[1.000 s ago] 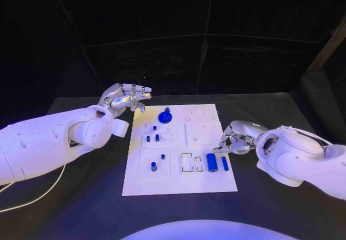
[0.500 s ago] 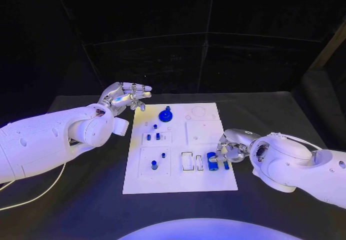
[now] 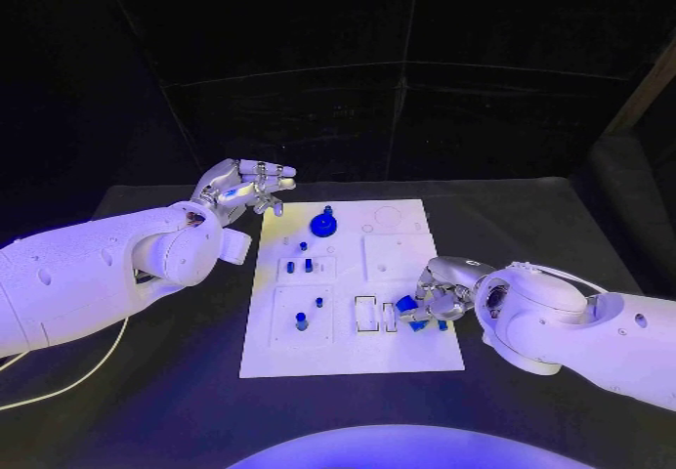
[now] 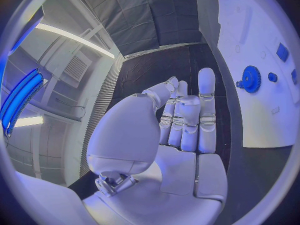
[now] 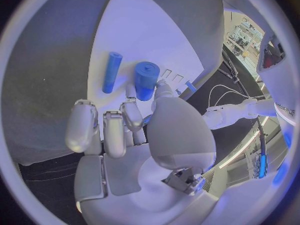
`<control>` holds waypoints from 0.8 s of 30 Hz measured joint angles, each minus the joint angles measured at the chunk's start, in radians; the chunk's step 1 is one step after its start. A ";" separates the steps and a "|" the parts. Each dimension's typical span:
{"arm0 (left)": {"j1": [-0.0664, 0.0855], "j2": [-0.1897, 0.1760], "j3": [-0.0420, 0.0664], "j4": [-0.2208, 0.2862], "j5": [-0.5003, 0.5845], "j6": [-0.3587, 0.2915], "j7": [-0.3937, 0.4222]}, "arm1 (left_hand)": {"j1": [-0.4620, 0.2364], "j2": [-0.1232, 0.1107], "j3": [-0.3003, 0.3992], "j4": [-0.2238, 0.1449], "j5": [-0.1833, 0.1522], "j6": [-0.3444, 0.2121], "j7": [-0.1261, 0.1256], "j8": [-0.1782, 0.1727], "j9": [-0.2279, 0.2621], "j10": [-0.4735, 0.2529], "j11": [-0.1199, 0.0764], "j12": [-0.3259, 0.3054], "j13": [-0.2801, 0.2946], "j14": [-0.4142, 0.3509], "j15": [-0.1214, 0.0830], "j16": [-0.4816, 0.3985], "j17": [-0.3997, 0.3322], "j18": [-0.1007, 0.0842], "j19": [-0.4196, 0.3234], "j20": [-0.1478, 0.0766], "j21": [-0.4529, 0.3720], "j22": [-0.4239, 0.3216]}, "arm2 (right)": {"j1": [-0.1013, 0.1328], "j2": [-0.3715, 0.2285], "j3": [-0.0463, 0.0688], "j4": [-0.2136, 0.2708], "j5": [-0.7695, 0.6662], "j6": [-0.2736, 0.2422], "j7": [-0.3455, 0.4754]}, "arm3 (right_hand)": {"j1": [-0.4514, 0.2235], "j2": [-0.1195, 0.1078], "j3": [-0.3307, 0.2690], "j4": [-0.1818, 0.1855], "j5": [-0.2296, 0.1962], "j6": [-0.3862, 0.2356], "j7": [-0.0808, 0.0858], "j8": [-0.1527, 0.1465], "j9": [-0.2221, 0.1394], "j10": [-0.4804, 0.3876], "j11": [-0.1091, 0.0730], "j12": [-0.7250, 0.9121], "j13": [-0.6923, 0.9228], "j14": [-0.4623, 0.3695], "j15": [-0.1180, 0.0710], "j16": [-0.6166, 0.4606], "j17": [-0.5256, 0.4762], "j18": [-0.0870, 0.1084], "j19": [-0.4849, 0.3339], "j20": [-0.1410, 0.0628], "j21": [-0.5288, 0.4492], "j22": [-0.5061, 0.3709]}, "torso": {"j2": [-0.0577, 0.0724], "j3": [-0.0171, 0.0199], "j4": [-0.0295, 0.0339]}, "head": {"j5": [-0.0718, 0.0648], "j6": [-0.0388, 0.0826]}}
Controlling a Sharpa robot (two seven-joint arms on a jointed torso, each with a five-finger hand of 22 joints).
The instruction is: Assemble the parts on the task board
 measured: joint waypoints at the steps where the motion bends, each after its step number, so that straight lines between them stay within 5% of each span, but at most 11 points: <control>1: 0.000 0.000 0.000 0.000 0.000 0.000 0.000 | 0.000 0.000 0.000 0.000 0.000 0.000 0.000 0.000 0.000 0.000 0.000 0.000 0.000 0.000 0.000 0.000 0.000 0.000 0.000 0.000 0.000 0.000 | -0.001 0.003 0.001 -0.002 -0.001 0.000 -0.002 | 0.000 0.000 -0.002 -0.002 0.005 -0.001 0.000 0.005 0.002 0.000 0.000 0.000 0.001 0.000 0.000 0.000 0.000 0.000 0.000 0.000 0.000 0.001 | 0.000 -0.0001 0.0000 | 0.000 0.000; 9: 0.000 -0.003 0.000 0.001 0.000 0.001 0.000 | 0.000 0.000 0.000 0.000 0.000 0.000 0.000 0.000 0.000 0.000 0.000 0.000 0.000 0.000 0.000 0.000 0.000 0.000 0.000 0.000 0.000 0.000 | -0.008 0.019 0.006 -0.008 -0.009 -0.001 -0.011 | 0.017 0.017 -0.003 -0.003 0.019 -0.006 0.002 0.010 0.004 0.000 0.000 0.000 0.012 0.000 0.000 0.004 0.000 0.000 0.000 0.000 0.003 0.005 | 0.000 -0.0005 -0.0001 | 0.002 -0.005; 15: 0.000 -0.006 -0.001 0.002 0.000 0.002 -0.001 | 0.000 0.000 0.000 0.000 0.000 0.000 0.000 0.000 0.000 0.000 0.000 0.000 0.001 0.000 0.000 0.000 0.000 0.000 0.000 0.000 0.000 0.000 | -0.013 0.013 0.004 0.002 -0.015 -0.023 -0.011 | 0.037 0.045 -0.004 -0.001 0.077 -0.003 0.000 0.017 0.013 0.004 0.003 0.013 0.039 0.000 0.000 0.008 0.000 0.000 0.000 0.000 0.008 0.012 | 0.000 -0.0003 -0.0002 | 0.001 -0.007; 24: 0.000 -0.006 -0.001 0.002 0.000 0.003 -0.001 | -0.004 0.004 -0.006 0.000 0.000 0.000 0.000 0.004 -0.001 0.000 0.000 0.005 0.002 0.000 0.000 0.000 0.000 0.000 0.000 0.000 0.000 -0.001 | -0.023 -0.022 -0.004 0.045 -0.009 -0.130 -0.011 | 0.080 0.070 -0.006 -0.019 0.145 0.006 -0.009 0.035 0.023 0.014 -0.007 0.020 0.052 0.000 -0.007 0.008 0.000 0.000 0.004 -0.004 0.012 0.019 | -0.001 -0.0002 -0.0015 | 0.003 -0.005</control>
